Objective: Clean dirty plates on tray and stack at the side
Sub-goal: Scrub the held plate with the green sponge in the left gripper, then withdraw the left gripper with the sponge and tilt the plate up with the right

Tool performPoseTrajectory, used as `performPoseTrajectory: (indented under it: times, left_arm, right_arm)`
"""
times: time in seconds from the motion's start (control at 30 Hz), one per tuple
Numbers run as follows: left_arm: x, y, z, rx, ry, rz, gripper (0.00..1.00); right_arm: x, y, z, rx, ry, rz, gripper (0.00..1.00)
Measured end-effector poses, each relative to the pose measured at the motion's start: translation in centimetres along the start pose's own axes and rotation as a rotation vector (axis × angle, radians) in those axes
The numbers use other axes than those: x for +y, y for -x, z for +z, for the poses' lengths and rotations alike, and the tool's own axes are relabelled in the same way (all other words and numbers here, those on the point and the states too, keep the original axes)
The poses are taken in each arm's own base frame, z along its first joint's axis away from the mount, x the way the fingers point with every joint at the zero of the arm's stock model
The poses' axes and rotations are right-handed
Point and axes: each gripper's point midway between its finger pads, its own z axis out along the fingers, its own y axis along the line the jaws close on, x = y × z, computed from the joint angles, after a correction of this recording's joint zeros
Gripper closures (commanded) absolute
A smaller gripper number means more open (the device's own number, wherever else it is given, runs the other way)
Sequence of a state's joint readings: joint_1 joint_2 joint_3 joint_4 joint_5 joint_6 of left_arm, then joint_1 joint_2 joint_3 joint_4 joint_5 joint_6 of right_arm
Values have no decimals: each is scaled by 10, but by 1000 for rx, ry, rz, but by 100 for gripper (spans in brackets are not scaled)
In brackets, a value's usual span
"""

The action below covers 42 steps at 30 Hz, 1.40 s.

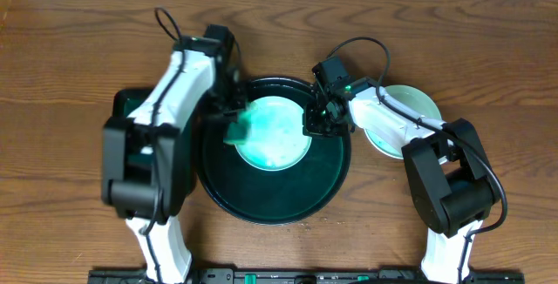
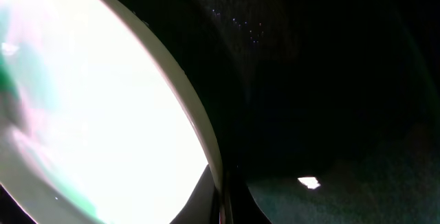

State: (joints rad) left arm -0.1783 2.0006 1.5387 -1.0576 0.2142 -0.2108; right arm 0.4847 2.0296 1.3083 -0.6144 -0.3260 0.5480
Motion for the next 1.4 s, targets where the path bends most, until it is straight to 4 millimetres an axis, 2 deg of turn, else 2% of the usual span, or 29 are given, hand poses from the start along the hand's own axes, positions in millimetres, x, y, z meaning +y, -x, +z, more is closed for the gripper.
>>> performPoseTrajectory:
  times: [0.23, 0.3, 0.37, 0.5, 0.57, 0.7, 0.83, 0.93, 1.17, 1.33, 1.4]
  left_arm:
    - [51, 6, -99, -241, 10, -125, 93]
    - [69, 7, -120, -302, 10, -172, 93]
    - [87, 7, -131, -333, 12, -222, 93]
    - [127, 8, -134, -340, 30, -330, 93]
    - [145, 7, -132, -334, 37, -378, 93]
    - [163, 6, -132, -334, 43, -427, 93]
    - [168, 6, -133, -337, 43, -441, 93]
    - [169, 6, -133, -339, 43, -441, 93]
    - [169, 7, -133, -342, 43, -441, 93]
    - [169, 7, -133, -342, 43, -441, 93]
    - [169, 7, -133, -342, 43, -441, 93]
  right_arm:
    - [1, -1, -1, 6, -1, -47, 99]
    - [-1, -1, -2, 6, -14, -68, 99]
    - [-1, 0, -3, 0, -33, -89, 99]
    - [0, 2, -16, -59, -115, -159, 99]
    - [4, 7, -33, -128, -167, -210, 99]
    - [19, 20, -83, -317, -280, -317, 99]
    - [33, 28, -126, -486, -410, -429, 99]
    - [45, 27, -148, -584, -518, -522, 99]
    - [80, 22, -182, -790, -764, -709, 99]
    - [119, 10, -212, -969, -907, -797, 99]
    - [129, 7, -223, -1021, -944, -800, 99]
